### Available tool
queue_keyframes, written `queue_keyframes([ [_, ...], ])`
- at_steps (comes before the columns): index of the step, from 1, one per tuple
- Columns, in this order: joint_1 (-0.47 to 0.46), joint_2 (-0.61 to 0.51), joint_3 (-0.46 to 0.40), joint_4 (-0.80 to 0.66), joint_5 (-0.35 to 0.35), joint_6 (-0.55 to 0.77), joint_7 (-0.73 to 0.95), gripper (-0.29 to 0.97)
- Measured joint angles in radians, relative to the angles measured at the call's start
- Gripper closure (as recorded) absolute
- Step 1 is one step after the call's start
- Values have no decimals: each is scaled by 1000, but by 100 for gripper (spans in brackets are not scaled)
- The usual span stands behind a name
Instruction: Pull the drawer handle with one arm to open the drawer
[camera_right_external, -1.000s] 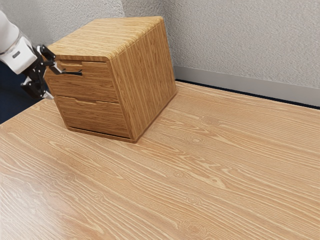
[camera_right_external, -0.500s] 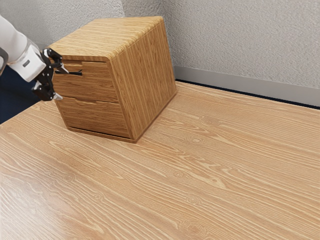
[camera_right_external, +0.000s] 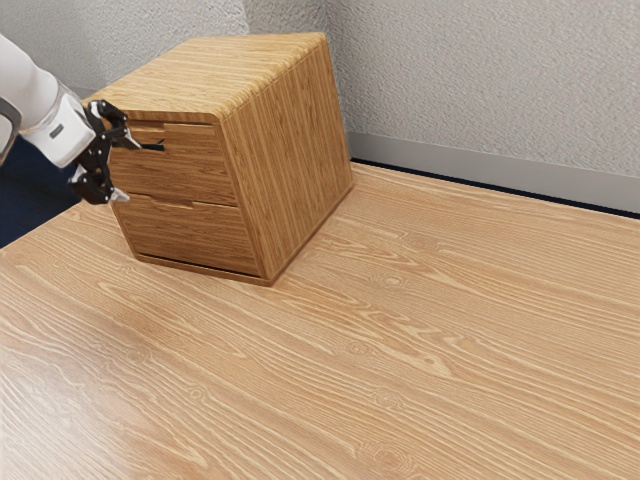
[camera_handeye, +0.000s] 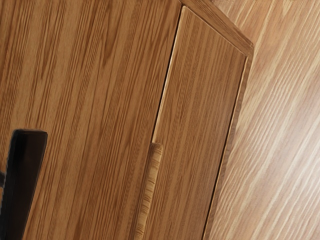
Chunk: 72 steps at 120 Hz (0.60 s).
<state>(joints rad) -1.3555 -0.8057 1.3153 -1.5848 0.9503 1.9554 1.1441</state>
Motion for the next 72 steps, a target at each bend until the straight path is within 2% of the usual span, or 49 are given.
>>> queue_keyframes([
  [14,-22,4,7,34,1,8,1,0],
  [33,-80,3,65,73,2,15,4,0],
  [72,-84,3,106,72,-2,32,6,0],
])
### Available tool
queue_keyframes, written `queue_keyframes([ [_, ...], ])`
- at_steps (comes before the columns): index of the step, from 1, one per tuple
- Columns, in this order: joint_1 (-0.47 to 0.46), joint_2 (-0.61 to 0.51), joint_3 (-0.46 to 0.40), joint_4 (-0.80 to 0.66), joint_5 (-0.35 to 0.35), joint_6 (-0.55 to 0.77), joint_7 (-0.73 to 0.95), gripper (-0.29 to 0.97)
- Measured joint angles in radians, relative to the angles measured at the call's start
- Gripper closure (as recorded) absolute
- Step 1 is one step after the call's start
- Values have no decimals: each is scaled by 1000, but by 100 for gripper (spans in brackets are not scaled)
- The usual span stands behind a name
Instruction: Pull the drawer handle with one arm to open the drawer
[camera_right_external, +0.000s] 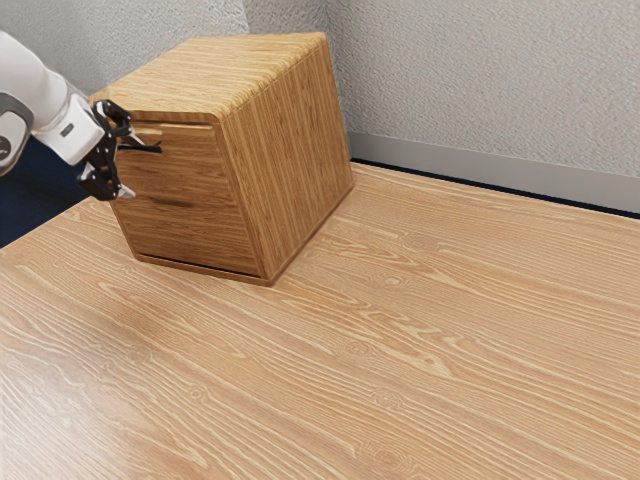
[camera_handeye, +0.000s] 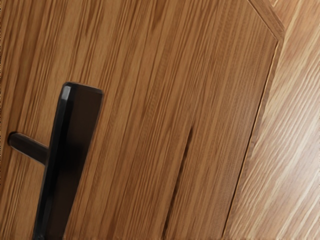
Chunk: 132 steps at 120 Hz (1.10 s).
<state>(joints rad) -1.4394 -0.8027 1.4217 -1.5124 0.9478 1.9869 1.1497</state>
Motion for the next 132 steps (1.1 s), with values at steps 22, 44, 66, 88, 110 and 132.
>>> queue_keyframes([
  [22,57,42,-9,-25,-38,4,0,3],
  [44,131,87,-33,-76,-81,12,0,-1],
  [66,251,121,-95,-164,-129,38,0,0],
  [88,363,144,-161,-239,-173,65,0,1],
  [110,487,153,-244,-306,-207,84,1,2],
  [132,626,151,-334,-387,-241,101,2,0],
])
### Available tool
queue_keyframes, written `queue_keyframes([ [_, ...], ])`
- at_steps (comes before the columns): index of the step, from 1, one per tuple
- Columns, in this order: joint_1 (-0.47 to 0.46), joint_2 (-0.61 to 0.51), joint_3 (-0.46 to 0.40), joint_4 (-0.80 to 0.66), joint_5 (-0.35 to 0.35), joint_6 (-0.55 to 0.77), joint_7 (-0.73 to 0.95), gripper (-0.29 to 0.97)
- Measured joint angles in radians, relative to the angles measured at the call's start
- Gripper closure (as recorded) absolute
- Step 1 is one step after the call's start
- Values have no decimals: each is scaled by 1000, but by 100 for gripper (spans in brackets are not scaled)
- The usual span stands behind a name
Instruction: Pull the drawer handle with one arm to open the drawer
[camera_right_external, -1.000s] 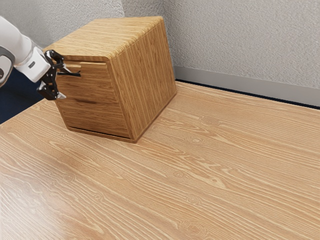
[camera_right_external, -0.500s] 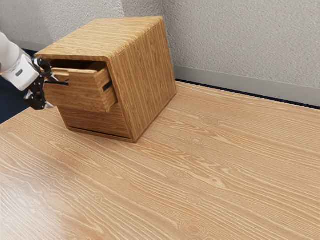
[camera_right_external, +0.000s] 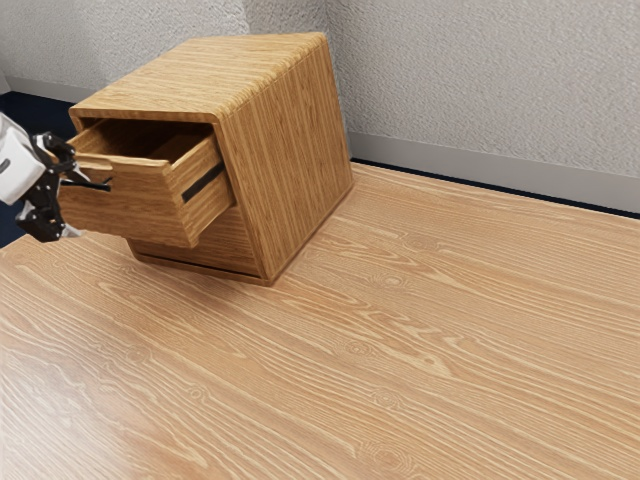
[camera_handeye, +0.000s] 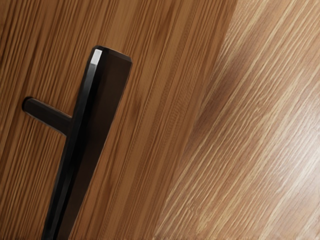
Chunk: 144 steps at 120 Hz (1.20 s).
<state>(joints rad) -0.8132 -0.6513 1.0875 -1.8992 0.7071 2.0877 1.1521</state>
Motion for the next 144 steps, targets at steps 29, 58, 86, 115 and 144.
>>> queue_keyframes([
  [29,151,-6,-113,-89,-45,17,2,3],
  [58,269,-22,-201,-147,-72,24,4,0],
  [86,354,-45,-245,-192,-83,26,6,-2],
  [115,452,-76,-310,-242,-103,26,9,6],
  [144,534,-117,-375,-295,-125,26,12,10],
])
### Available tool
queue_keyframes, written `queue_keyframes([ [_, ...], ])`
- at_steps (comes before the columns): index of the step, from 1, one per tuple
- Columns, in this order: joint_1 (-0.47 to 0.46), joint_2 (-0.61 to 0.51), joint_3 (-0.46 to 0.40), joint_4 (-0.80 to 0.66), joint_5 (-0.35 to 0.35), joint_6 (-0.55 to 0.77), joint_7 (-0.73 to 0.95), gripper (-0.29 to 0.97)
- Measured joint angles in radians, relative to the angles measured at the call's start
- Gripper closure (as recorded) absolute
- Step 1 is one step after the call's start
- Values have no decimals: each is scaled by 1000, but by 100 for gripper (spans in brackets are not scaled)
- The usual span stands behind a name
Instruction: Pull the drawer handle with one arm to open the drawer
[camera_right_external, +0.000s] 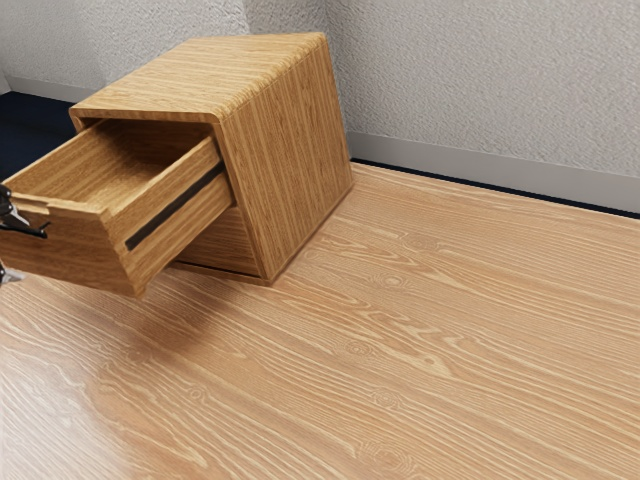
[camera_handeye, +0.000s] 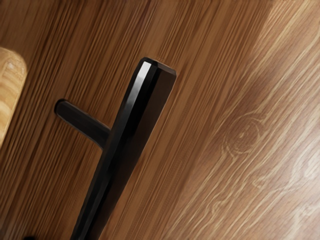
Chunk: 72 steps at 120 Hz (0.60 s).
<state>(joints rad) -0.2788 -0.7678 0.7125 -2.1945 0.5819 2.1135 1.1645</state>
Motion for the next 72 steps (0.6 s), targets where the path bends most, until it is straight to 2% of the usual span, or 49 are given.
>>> queue_keyframes([
  [45,58,-44,-69,-28,-6,0,5,3],
  [53,61,-53,-113,-17,-11,-1,7,2],
  [58,52,-51,-175,-3,-35,-5,4,1],
  [64,-5,15,-234,74,-115,-48,-30,1],
  [68,-40,119,-314,168,-170,-98,-77,1],
  [72,-63,278,-419,337,-221,-167,-132,1],
])
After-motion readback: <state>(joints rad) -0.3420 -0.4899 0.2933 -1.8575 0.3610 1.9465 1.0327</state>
